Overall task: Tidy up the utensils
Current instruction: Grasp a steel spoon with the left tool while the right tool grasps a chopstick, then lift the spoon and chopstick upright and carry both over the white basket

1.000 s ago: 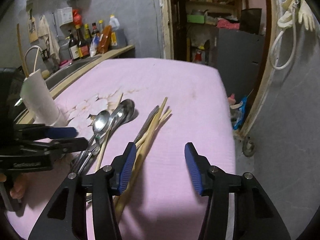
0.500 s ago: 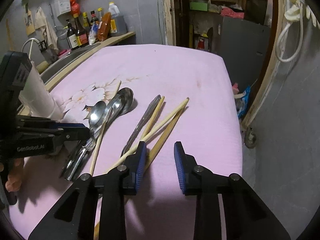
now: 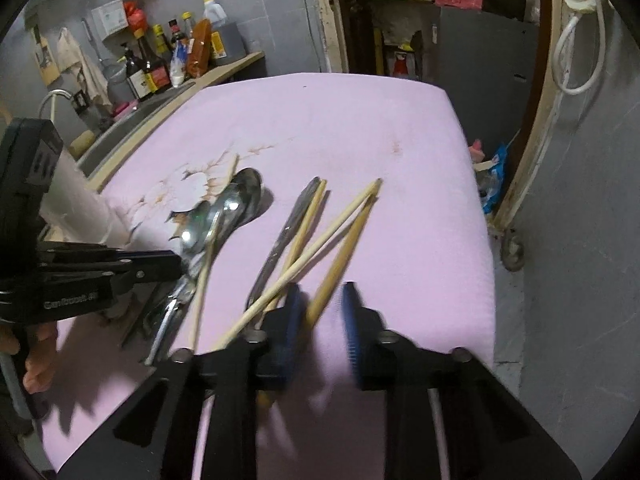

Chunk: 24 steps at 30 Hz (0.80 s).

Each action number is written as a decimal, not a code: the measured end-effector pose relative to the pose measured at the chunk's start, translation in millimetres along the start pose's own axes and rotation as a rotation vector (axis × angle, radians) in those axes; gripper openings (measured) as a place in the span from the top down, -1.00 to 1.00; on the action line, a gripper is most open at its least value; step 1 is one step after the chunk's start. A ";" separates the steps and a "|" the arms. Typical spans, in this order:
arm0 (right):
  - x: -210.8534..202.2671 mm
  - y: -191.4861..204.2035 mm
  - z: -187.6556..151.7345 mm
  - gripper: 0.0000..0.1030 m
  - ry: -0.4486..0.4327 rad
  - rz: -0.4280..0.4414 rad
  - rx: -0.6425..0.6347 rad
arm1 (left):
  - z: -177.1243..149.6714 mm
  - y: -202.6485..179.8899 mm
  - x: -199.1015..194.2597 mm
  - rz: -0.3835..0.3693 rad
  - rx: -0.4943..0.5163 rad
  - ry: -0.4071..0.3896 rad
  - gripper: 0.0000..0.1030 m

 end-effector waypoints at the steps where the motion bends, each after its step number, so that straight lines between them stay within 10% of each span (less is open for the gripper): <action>1: -2.5 0.8 -2.4 0.80 -0.001 -0.001 -0.010 | -1.3 0.2 -0.3 -0.001 -0.004 -0.002 0.93; 24: -1.0 5.3 -0.3 0.77 0.109 -0.080 -0.107 | -19.5 -3.1 -8.5 -0.021 0.115 0.110 0.92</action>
Point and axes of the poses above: each gripper's, at about its wrist camera, not at the fingertips, and x roughly the way its jaws point, y to its left, z to its top, the point moved 1 cm from there along x, roughly the way its jaws point, and after that the axes turned 7 degrees about x, right-handed, at the moved point
